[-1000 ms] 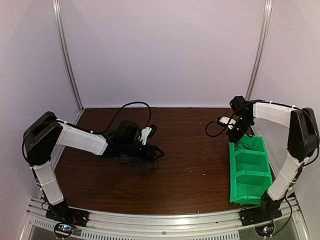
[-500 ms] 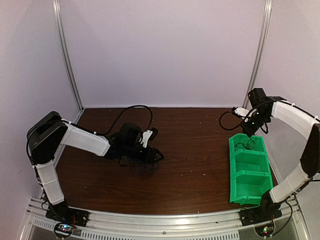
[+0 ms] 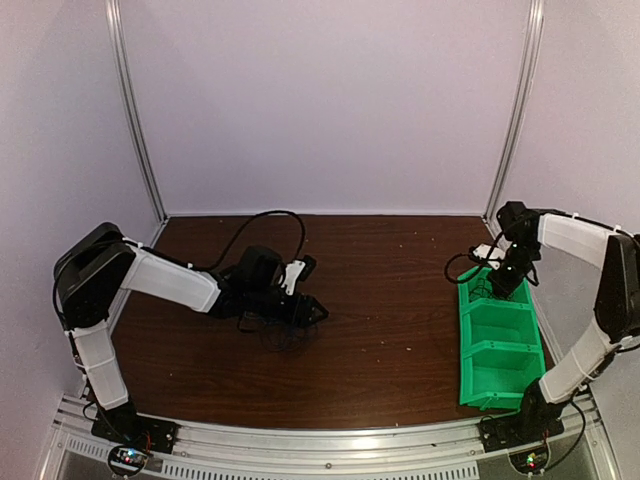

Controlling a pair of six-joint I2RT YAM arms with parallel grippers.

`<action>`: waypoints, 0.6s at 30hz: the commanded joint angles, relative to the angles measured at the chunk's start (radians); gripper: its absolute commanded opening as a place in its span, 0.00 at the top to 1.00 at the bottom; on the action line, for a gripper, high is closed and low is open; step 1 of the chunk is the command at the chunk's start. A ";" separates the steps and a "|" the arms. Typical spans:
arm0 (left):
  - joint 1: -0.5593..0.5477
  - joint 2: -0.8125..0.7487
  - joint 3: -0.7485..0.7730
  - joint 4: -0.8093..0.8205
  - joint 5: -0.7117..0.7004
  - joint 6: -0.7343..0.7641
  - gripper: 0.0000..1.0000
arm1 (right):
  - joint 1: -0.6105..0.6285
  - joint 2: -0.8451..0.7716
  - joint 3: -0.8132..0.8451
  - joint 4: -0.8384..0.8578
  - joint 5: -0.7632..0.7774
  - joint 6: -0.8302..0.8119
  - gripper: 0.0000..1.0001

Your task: Untangle the cables

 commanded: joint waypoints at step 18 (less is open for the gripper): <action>0.034 -0.189 0.074 -0.215 -0.181 0.135 0.35 | -0.009 -0.045 0.189 -0.194 -0.052 -0.012 0.51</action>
